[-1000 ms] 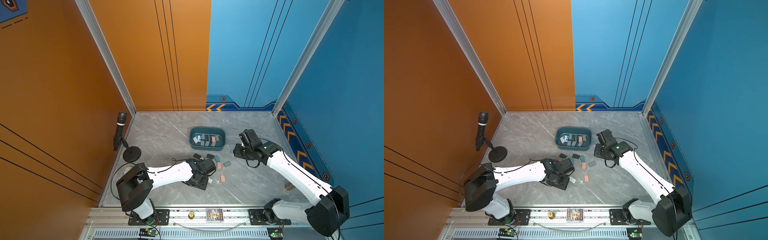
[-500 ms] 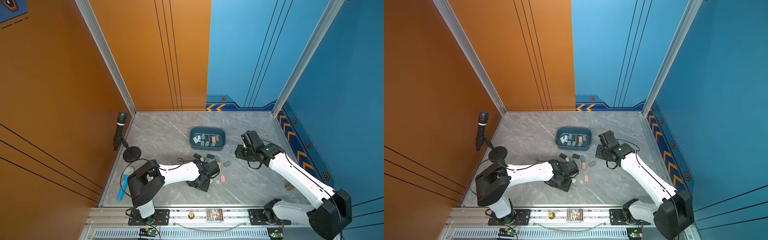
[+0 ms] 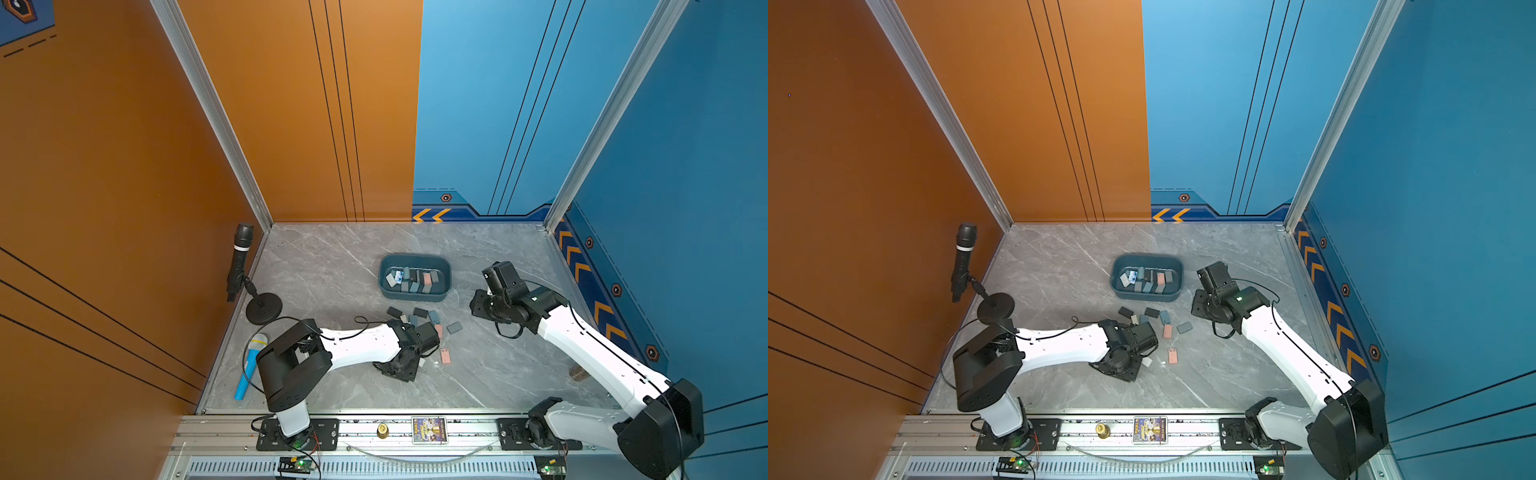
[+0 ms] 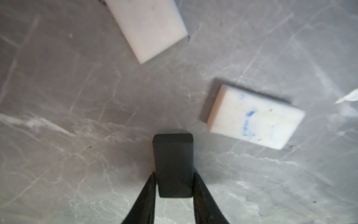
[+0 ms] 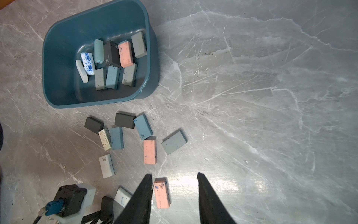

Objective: Put the eraser in the storage box
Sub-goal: Pick up the eraser from the center of the board, then place the eraser in the storage box.

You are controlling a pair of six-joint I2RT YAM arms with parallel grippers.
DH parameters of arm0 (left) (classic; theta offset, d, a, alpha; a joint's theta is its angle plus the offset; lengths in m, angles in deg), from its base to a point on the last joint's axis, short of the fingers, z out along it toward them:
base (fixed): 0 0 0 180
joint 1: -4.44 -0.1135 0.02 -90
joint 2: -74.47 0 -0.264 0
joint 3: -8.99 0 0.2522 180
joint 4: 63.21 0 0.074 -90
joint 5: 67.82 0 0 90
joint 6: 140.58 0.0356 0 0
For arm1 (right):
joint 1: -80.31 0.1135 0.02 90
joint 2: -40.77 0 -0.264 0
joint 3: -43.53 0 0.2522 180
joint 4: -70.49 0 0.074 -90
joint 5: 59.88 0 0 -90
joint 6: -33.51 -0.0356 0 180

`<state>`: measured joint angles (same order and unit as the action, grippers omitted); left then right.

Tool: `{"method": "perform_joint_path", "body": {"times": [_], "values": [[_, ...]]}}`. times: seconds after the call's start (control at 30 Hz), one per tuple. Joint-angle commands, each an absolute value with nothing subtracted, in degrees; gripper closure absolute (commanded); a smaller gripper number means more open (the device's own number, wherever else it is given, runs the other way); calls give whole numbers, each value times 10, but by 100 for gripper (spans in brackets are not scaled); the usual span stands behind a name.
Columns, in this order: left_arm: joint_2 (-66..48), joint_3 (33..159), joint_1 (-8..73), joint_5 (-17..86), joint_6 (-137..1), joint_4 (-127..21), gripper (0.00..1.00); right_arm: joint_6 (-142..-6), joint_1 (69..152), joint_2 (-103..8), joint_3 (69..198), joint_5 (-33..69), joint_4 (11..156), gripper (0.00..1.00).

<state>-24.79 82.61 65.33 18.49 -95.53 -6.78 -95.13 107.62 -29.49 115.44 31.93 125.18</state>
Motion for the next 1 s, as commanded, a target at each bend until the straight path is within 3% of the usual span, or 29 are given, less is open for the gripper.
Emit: {"method": "perform_joint_path", "body": {"times": [0.0,0.3,0.97], "values": [[-253,822,657,166,-955,-54,70,-959,1072,-278,1145,334,1258,60],[-224,823,657,167,-950,-53,77,-960,1070,-280,1147,332,1257,59],[-142,835,639,146,-944,-48,81,-964,1071,-270,1141,330,1258,59]]}}
